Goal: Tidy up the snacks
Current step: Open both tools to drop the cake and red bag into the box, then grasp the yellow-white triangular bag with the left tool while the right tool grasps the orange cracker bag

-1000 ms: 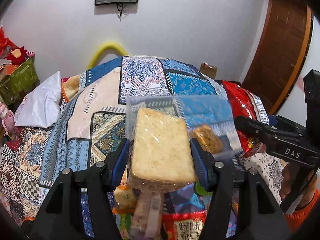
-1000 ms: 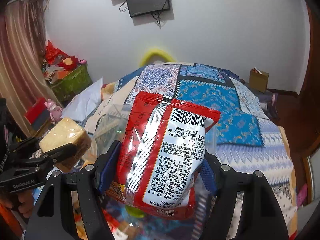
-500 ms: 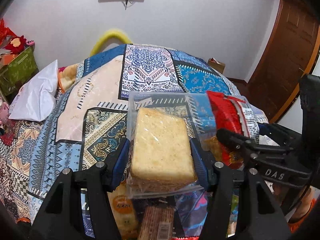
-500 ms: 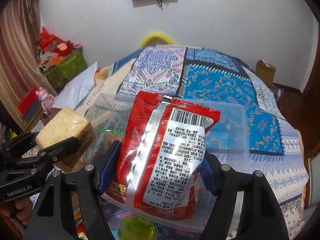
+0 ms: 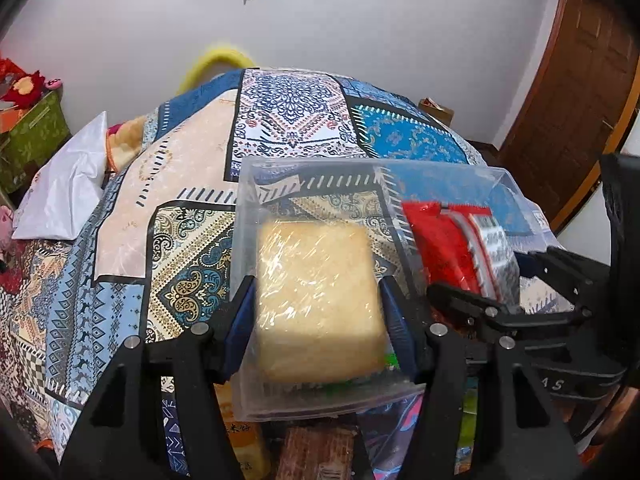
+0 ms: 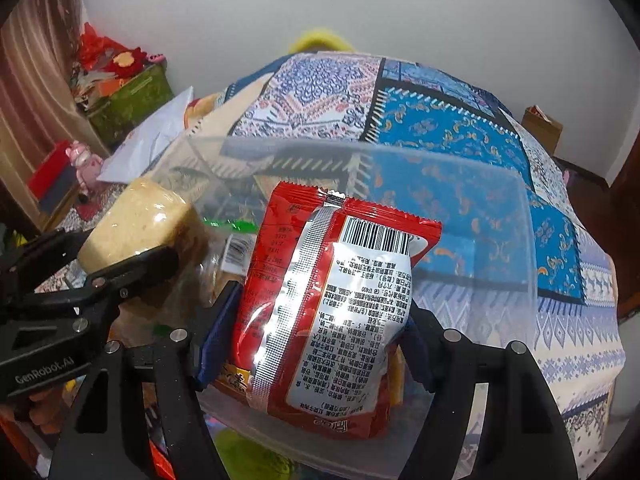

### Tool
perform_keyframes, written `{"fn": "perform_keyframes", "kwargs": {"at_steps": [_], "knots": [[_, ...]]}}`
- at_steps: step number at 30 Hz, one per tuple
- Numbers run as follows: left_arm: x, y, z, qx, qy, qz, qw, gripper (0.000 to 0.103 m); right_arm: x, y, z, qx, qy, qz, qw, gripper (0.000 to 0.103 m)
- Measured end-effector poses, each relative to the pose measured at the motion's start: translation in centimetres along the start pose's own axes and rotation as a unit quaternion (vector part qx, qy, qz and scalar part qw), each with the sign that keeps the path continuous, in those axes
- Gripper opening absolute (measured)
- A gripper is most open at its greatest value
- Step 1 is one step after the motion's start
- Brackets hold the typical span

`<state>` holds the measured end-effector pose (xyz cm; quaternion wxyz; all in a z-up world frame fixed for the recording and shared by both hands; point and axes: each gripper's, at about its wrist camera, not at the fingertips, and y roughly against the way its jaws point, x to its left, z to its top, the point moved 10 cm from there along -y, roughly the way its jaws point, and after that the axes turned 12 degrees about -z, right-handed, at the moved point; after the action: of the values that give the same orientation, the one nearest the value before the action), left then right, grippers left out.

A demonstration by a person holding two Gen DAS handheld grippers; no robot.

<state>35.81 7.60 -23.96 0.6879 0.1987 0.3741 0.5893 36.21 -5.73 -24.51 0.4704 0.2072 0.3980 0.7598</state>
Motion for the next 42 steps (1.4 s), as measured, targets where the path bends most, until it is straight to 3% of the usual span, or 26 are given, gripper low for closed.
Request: {"fn": "perform_keyframes", "kwargs": {"at_steps": [8, 20, 29, 42], "knots": [[-0.8, 1.9, 0.0, -0.001, -0.002, 0.002, 1.0, 0.061, -0.1, 1.1, -0.7, 0.017, -0.001, 0.009, 1.0, 0.073], [-3.5, 10.8, -0.7, -0.041, -0.038, -0.009, 0.9984, 0.062, -0.8, 9.2, -0.7, -0.047, -0.005, -0.009, 0.999, 0.073], [-3.5, 15.4, -5.2, -0.034, -0.045, -0.009, 0.9983, 0.062, -1.0, 14.8, -3.1, -0.09, -0.015, -0.017, 0.996, 0.077], [0.4, 15.0, -13.9, 0.02, -0.009, 0.011, 0.9997, 0.062, -1.3, 14.1, -9.9, -0.05, -0.026, -0.025, 0.998, 0.077]]}}
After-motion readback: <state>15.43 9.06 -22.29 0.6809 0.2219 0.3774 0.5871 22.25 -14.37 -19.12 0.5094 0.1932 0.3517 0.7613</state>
